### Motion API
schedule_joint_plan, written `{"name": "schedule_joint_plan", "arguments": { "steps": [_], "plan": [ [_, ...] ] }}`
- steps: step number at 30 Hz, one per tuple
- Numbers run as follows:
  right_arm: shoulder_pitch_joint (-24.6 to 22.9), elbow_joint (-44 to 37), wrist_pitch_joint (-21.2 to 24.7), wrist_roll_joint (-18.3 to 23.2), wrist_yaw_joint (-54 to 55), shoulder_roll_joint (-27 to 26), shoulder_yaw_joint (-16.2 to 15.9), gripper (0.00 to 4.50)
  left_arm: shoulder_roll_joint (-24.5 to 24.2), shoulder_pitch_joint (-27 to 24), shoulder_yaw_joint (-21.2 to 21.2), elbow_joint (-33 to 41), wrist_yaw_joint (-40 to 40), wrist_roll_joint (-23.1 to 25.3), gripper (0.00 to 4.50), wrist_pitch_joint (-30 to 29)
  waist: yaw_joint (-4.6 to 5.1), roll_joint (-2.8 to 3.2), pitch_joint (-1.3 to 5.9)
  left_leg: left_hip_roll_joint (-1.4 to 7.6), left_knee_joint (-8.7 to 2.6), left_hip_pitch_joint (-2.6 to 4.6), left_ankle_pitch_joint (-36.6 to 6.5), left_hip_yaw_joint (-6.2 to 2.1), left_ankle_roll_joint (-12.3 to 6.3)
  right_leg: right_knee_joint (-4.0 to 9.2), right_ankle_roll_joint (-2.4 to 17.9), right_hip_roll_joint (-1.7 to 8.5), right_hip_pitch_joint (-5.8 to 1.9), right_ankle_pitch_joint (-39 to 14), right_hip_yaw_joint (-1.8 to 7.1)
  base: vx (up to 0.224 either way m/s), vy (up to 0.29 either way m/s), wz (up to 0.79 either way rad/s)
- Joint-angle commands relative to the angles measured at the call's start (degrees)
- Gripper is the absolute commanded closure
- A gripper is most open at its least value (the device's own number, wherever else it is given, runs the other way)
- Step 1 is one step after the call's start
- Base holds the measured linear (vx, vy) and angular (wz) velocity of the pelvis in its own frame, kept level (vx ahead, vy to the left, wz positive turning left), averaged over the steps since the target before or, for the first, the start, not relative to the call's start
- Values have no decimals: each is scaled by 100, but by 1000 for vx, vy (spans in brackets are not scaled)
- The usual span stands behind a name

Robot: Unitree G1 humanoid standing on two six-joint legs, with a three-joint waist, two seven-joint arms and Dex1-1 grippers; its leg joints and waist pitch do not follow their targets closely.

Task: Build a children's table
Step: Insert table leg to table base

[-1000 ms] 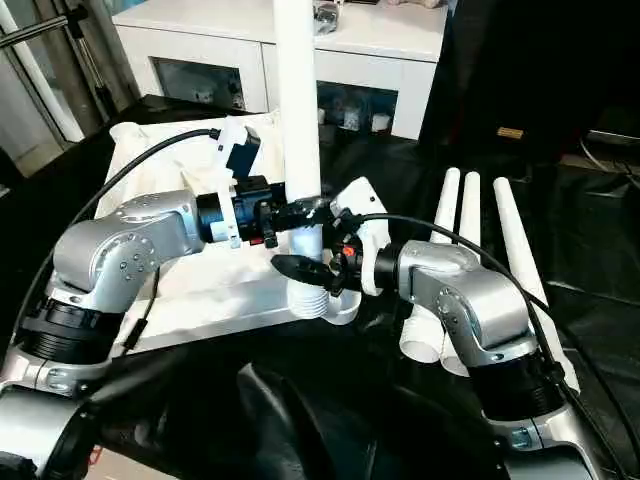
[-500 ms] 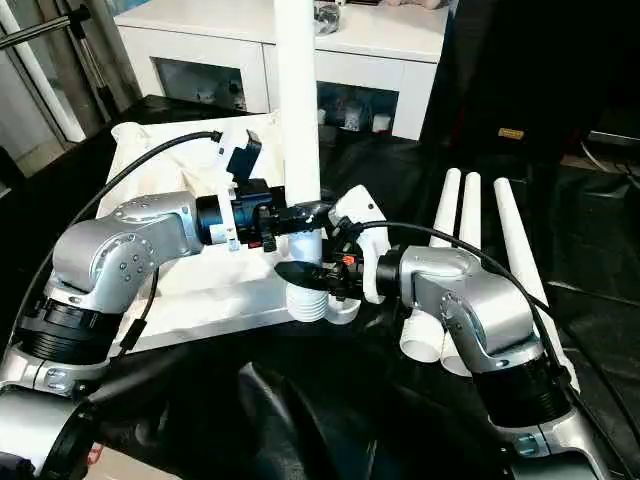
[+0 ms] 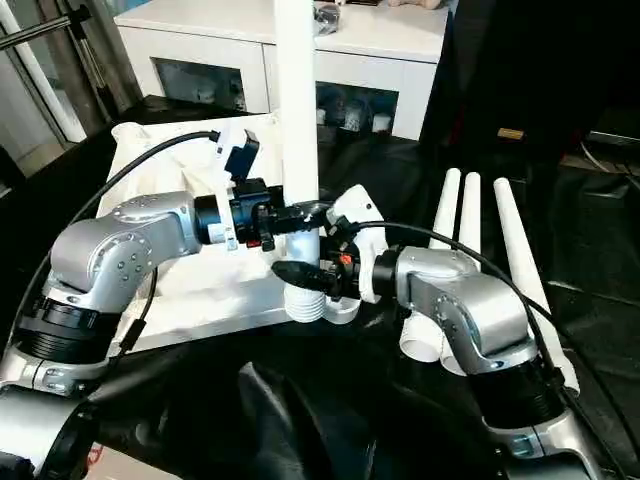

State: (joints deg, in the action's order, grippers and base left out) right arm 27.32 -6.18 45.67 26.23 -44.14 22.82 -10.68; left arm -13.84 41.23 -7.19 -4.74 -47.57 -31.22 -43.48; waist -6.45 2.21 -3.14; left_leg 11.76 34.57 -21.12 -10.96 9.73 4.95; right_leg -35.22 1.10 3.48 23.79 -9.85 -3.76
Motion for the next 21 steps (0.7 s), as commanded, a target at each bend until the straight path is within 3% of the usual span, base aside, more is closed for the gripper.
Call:
{"name": "schedule_joint_plan", "arguments": {
  "steps": [1, 18, 19, 21],
  "plan": [
    [-80, 100, 150, -20, 28, -55, -132, 188, 90, 136, 26, 241, -121, -179, 262, 36, -18, -100, 456, 52, -308, -12, -246, 0, -160, 347, 901, 353, -404, -898, 252, 0, 0, 0],
    [-202, 21, 291, 118, -83, -57, -111, 188, 80, 177, 103, 237, -152, -209, 262, -18, -24, -93, 458, 46, -304, -17, -233, -3, -146, 348, 891, 352, -412, -903, 250, 0, 0, 0],
    [-207, 15, 297, 124, -89, -55, -110, 216, 84, 181, 110, 237, -152, -217, 262, -22, -22, -96, 460, 44, -302, -20, -228, -2, -150, 348, 892, 353, -414, -886, 250, 0, 0, 0],
    [-216, -3, 306, 137, -102, -54, -106, 223, 91, 185, 109, 236, -151, -218, 262, -23, -24, -94, 455, 46, -304, -13, -261, -1, -153, 356, 896, 354, -409, -922, 250, 0, 0, 0]
  ]
}}
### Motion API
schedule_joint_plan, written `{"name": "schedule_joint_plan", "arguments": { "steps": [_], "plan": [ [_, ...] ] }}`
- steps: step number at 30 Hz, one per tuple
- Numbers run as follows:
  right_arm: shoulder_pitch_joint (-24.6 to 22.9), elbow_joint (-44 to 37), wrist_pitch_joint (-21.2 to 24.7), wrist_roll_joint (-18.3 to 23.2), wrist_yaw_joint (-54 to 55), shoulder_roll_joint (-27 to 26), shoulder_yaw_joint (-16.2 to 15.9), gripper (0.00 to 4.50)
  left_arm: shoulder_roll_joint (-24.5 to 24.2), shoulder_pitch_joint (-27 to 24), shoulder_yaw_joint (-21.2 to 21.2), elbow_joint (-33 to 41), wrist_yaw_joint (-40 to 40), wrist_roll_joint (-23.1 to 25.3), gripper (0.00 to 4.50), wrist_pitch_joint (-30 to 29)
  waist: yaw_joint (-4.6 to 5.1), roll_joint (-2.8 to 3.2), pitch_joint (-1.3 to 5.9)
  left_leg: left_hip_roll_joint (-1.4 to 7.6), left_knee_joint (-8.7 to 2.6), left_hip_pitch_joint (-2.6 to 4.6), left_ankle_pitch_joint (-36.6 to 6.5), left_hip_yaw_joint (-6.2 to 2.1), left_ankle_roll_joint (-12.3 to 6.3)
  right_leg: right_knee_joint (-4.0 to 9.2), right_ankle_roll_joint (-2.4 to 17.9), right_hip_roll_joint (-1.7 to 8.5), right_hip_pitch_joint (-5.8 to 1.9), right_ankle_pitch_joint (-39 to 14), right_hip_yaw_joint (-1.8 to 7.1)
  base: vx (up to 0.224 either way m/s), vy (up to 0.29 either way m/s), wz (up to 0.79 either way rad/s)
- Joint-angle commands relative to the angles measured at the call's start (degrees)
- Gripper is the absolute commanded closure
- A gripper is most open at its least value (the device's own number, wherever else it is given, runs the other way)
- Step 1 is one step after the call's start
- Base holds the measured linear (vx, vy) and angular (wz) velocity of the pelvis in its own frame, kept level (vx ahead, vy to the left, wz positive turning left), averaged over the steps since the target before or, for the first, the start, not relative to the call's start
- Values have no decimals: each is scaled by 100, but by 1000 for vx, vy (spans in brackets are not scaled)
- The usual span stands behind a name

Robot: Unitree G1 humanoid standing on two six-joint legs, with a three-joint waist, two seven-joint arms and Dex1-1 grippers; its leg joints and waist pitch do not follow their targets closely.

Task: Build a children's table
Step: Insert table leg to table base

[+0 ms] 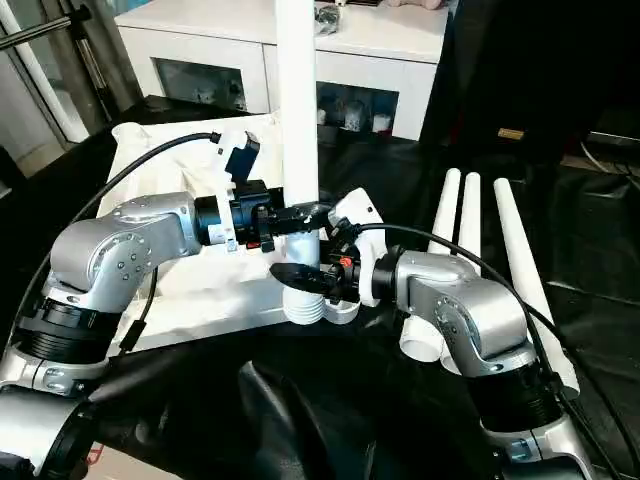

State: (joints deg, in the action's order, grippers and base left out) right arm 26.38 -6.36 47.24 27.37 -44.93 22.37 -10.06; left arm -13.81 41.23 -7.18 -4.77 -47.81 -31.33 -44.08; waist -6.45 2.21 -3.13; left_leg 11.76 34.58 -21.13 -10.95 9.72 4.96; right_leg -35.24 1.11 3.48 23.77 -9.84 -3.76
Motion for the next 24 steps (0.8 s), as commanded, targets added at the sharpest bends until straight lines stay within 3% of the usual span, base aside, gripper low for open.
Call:
{"name": "schedule_joint_plan", "arguments": {
  "steps": [1, 4, 12, 13, 16, 19, 24],
  "plan": [
    [-125, 8, 156, 33, -28, -11, -165, 228, 93, 189, 109, 235, -129, -209, 262, 38, -23, -95, 456, 44, -304, -14, -264, 0, -155, 357, 897, 352, -410, -927, 249, 0, 0, 0],
    [-127, 3, 162, 40, -31, -11, -163, 257, 96, 191, 109, 231, -130, -210, 262, 39, -25, -90, 455, 48, -306, -12, -273, -2, -143, 362, 890, 356, -408, -965, 248, 0, 0, 0],
    [-134, -2, 155, 48, -32, -20, -133, 263, 152, 196, 144, 212, -104, -216, 262, 93, -23, -88, 461, 47, -304, -11, -255, -4, -144, 353, 903, 351, -411, -911, 248, 0, 0, 0],
    [-125, 5, 146, 49, -23, -35, -101, 263, 181, 201, 194, 213, -62, -249, 206, 75, -24, -87, 457, 49, -305, -9, -263, -2, -147, 358, 909, 352, -405, -911, 248, 0, 0, 0],
    [-109, 11, 137, 60, -21, -45, -76, 264, 260, 224, 351, 192, -21, -403, 192, 32, -24, -93, 460, 45, -298, -13, -250, 2, -167, 354, 954, 354, -410, -858, 246, 0, 0, 0],
    [-91, 14, 126, 74, -22, -55, -56, 264, 370, 304, 595, 56, 153, -470, 150, 132, -28, -101, 459, 41, -297, -15, -277, 2, -176, 362, 944, 359, -418, -941, 243, 0, 0, 0],
    [-73, 6, 117, 77, -36, -72, -30, 264, 479, 414, 895, -103, 388, -521, 144, 250, -35, -105, 464, 35, -289, -19, -263, 1, -193, 366, 923, 355, -420, -939, 243, 0, 0, 0]
  ]
}}
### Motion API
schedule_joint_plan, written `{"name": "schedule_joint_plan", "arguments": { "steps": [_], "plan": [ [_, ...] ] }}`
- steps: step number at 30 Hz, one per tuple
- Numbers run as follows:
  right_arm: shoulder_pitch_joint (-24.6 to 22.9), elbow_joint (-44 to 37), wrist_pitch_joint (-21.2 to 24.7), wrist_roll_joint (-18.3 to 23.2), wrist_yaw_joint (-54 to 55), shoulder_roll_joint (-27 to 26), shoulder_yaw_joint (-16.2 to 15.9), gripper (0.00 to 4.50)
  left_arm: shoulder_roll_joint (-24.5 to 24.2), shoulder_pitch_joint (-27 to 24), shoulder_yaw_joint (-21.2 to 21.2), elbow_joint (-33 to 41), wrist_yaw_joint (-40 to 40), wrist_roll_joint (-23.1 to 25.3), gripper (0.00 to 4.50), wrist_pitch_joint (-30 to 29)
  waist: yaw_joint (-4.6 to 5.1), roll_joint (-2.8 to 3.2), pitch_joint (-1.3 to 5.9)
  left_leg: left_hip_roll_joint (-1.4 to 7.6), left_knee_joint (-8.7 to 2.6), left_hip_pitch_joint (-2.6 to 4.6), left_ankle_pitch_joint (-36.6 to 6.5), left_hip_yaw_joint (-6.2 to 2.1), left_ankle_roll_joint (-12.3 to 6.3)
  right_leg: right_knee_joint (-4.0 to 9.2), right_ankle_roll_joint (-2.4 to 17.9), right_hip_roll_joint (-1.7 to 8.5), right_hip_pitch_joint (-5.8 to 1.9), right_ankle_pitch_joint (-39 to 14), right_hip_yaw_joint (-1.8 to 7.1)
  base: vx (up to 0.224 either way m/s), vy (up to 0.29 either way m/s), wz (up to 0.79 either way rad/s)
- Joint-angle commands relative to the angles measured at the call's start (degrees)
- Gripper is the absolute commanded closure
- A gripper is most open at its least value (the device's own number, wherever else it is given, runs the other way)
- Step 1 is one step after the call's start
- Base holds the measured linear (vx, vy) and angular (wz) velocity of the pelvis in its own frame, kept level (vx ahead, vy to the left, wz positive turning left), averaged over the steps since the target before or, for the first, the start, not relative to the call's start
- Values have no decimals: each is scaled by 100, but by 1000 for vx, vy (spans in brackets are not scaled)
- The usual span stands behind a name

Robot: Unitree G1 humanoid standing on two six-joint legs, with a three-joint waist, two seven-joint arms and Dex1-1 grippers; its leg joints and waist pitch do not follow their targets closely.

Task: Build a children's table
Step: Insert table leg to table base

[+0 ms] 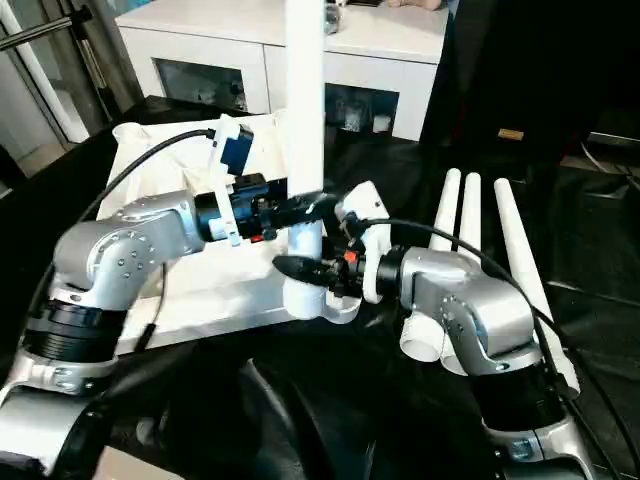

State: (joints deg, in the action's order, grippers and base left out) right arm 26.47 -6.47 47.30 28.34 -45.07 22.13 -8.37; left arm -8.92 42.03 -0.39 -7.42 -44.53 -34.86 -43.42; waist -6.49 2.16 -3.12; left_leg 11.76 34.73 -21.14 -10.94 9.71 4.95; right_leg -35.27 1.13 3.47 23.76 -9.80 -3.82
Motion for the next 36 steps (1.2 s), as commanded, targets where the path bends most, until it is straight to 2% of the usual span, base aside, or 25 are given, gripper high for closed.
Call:
{"name": "schedule_joint_plan", "arguments": {
  "steps": [1, 4, 6, 11, 13, 16, 19, 21, 25, 27, 29, 32, 36],
  "plan": [
    [-82, 15, 110, -22, -24, -49, -195, 264, -8, 333, 214, 171, 58, -149, 144, 182, -38, -92, 466, 42, -303, -13, -243, -2, -191, 370, 981, 366, -418, -897, 246, 0, 0, 0],
    [-78, 15, 99, -25, -30, -44, -195, 264, 18, 291, 182, 238, 43, -115, 144, 200, -21, -115, 449, 47, -312, -26, -325, -8, -203, 366, 964, 362, -424, -925, 242, 0, 0, 0],
    [-78, 15, 95, -28, -29, -39, -200, 264, 29, 289, 185, 245, 61, -109, 144, 205, -26, -98, 442, 49, -314, -11, -361, -2, -188, 396, 885, 368, -406, -1141, 243, 0, 0, 0],
    [-70, 14, 93, -29, -26, -25, -201, 264, 33, 338, 177, 158, 197, -20, 144, 225, -25, -99, 445, 53, -318, -4, -401, -6, -158, 397, 845, 359, -399, -1186, 243, 0, 0, 0],
    [-68, 12, 90, -29, -14, -26, -203, 264, -2, 342, 128, 119, 230, 70, 174, 250, -20, -97, 445, 54, -319, -8, -397, -9, -153, 399, 820, 356, -399, -1179, 243, 0, 0, 0],
    [-62, 17, 78, -30, -8, -23, -205, 264, 0, 332, 111, 142, 249, 75, 184, 217, -27, -95, 453, 48, -312, -14, -354, -7, -151, 393, 825, 360, -405, -1128, 246, 0, 0, 0],
    [-62, 1, 76, -27, -5, -16, -203, 264, 20, 343, 122, 171, 311, 78, 222, 233, -26, -91, 457, 51, -311, -16, -328, -11, -160, 380, 864, 357, -406, -1029, 243, 0, 0, 0],
    [-62, -13, 47, -41, -5, -10, -205, 264, 31, 367, 126, 182, 379, 114, 227, 266, -23, -97, 453, 50, -311, -16, -345, -8, -163, 380, 879, 355, -405, -1017, 242, 0, 0, 0],
    [-43, -3, -53, -104, 23, 0, -199, 264, 27, 443, 136, 269, 432, 127, 265, 297, -23, -98, 452, 50, -313, -11, -368, -6, -149, 393, 844, 363, -405, -1110, 244, 0, 0, 0],
    [-28, 37, -20, -58, 44, -34, -142, 194, 32, 462, 147, 303, 485, 127, 272, 303, -20, -99, 445, 47, -315, -11, -405, -5, -139, 402, 829, 360, -402, -1189, 242, 0, 0, 0],
    [-21, 45, -7, -39, 41, -42, -128, 194, 34, 472, 153, 320, 515, 123, 274, 302, -19, -96, 445, 52, -316, -8, -407, -8, -141, 395, 831, 358, -398, -1185, 243, 0, 0, 0],
    [-4, 60, -44, -97, 67, -36, -140, 152, 38, 475, 158, 349, 526, 98, 275, 288, -19, -100, 450, 52, -311, -11, -364, -6, -160, 390, 846, 356, -400, -1103, 245, 0, 0, 0],
    [19, 118, -83, -157, 105, -68, -136, 149, 29, 449, 129, 420, 460, 60, 275, 244, -22, -105, 454, 49, -309, -15, -325, -5, -167, 385, 857, 362, -404, -1085, 245, 0, 0, 0]
  ]
}}
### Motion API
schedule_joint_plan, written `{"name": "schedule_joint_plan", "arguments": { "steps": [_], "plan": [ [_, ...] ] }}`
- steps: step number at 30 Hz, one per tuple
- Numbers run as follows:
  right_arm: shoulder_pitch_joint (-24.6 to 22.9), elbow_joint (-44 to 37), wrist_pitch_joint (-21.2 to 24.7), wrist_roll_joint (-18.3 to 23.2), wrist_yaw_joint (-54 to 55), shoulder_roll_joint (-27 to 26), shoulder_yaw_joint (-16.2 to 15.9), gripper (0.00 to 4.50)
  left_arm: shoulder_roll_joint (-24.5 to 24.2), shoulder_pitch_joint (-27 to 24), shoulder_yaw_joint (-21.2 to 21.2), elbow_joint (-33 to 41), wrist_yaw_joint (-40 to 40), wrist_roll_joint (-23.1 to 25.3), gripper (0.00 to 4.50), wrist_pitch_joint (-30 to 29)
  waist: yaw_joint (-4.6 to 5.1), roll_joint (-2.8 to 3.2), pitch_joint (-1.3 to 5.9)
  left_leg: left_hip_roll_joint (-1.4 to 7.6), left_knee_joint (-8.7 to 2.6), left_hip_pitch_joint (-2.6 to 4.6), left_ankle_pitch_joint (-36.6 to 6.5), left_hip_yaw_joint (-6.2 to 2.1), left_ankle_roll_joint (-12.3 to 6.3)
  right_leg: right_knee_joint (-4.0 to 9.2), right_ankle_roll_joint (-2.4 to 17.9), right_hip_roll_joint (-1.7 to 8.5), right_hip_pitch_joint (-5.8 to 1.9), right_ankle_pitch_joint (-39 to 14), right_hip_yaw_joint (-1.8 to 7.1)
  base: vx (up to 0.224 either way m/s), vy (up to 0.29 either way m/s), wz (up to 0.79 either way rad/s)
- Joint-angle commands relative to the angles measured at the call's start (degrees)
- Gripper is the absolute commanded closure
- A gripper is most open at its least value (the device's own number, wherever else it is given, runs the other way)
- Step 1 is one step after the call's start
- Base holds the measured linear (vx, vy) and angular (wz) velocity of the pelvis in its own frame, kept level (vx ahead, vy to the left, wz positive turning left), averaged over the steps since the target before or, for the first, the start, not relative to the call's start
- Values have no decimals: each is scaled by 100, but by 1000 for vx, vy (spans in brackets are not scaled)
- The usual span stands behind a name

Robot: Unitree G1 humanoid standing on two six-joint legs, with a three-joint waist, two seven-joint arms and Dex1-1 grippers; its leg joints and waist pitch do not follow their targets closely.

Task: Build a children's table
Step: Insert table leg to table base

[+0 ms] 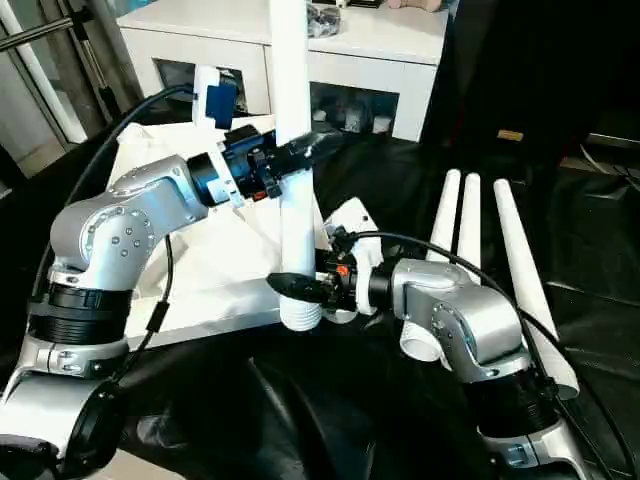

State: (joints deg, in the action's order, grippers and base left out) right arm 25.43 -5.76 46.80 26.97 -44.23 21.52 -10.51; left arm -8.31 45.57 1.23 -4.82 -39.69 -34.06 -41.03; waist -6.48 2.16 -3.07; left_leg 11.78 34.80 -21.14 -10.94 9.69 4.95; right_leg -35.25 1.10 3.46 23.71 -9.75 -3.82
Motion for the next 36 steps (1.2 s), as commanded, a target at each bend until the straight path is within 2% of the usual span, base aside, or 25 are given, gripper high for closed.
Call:
{"name": "schedule_joint_plan", "arguments": {
  "steps": [1, 7, 15, 17, 24, 30, 31, 33, 34, 35, 36],
  "plan": [
    [124, 50, -32, -19, 24, -10, 80, 149, -36, 94, -39, 168, -31, -22, 275, 1, -22, -106, 445, 47, -317, -16, -332, -3, -166, 383, 860, 362, -398, -1099, 244, 0, 0, 0],
    [101, 71, 2, 7, 22, -25, 74, 149, -24, 100, -62, 206, -53, -70, 276, -23, -20, -102, 442, 45, -320, -14, -379, -3, -154, 397, 821, 357, -397, -1179, 243, 0, 0, 0],
    [98, 194, -30, -28, 120, -128, 92, 149, -15, 90, -76, 249, -95, -107, 276, -61, -17, -91, 446, 48, -319, -9, -379, -3, -148, 391, 869, 357, -394, -1131, 242, 0, 0, 0],
    [102, 223, -23, -21, 127, -144, 100, 177, -12, 85, -77, 265, -92, -117, 276, -75, -17, -101, 440, 49, -323, -7, -393, -2, -152, 394, 864, 356, -391, -1136, 242, 0, 0, 0],
    [115, 259, -16, -19, 126, -166, 113, 232, -16, 60, -78, 324, -105, -136, 276, -127, -14, -102, 439, 48, -324, -14, -375, -4, -158, 394, 838, 358, -392, -1163, 241, 0, 0, 0],
    [90, 233, -22, -8, 122, -183, 115, 248, -27, 30, -131, 372, -151, -119, 276, -142, -16, -92, 440, 51, -326, -11, -389, -7, -142, 395, 836, 362, -393, -1167, 243, 0, 0, 0],
    [86, 230, -24, -8, 122, -185, 115, 251, -33, 26, -146, 381, -154, -110, 220, -147, -14, -87, 437, 52, -328, -9, -405, -7, -139, 397, 833, 358, -388, -1176, 242, 0, 0, 0],
    [53, 217, -76, -25, 167, -234, 142, 252, -20, 2, -136, 458, -219, -254, 206, -295, -16, -3, 441, 50, -322, -5, -433, -16, -114, 391, 857, 359, -383, -1150, 238, 0, 0, 0],
    [48, 214, -86, -28, 177, -241, 149, 252, -20, -2, -139, 468, -223, -258, 200, -299, -9, -28, 444, 49, -320, -4, -442, -10, -108, 401, 867, 357, -385, -1127, 240, 0, 0, 0],
    [14, 195, -134, -39, 222, -273, 182, 252, -21, -28, -162, 525, -239, -266, 200, -318, -14, 24, 444, 50, -324, 1, -480, -19, -90, 398, 906, 351, -377, -1085, 235, 0, 0, 0],
    [-18, 174, -192, -45, 277, -312, 227, 253, 20, -40, -154, 510, -153, -171, 171, -178, -15, 34, 449, 49, -323, 4, -498, -24, -74, 386, 932, 349, -385, -1027, 232, 0, 0, 0]
  ]
}}
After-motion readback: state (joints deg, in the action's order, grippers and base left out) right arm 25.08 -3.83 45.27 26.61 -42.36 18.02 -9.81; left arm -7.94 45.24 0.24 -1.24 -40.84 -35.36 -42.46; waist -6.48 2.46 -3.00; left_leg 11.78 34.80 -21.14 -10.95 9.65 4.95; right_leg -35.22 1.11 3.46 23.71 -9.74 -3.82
